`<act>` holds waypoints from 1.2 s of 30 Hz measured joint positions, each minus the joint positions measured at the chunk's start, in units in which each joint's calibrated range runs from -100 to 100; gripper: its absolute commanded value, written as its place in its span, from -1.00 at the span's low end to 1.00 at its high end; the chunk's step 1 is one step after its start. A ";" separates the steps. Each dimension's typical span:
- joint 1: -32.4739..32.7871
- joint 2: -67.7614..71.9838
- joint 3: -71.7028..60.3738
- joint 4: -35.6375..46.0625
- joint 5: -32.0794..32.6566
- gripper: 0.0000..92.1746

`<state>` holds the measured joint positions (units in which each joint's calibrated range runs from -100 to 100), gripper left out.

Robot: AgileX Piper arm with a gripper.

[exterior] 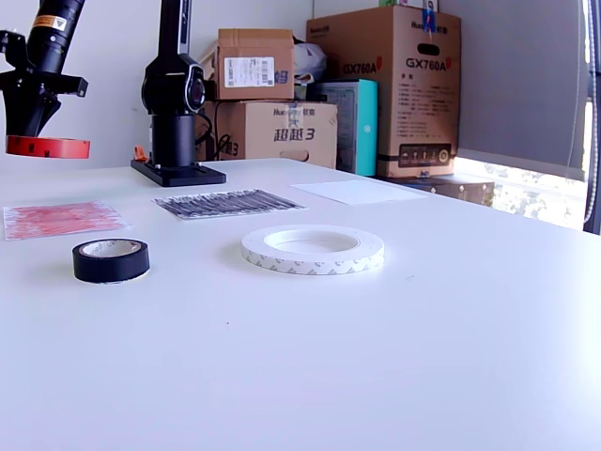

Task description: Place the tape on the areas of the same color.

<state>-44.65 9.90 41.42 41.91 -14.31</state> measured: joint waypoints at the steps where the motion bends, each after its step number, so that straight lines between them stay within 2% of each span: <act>1: -0.49 0.00 0.00 0.00 0.61 -1.00; 11: -1.21 5.98 -3.57 -0.13 1.86 -1.00; 36: 3.55 16.04 -10.23 -0.01 2.95 -1.00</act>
<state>-41.10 25.94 31.18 41.89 -11.35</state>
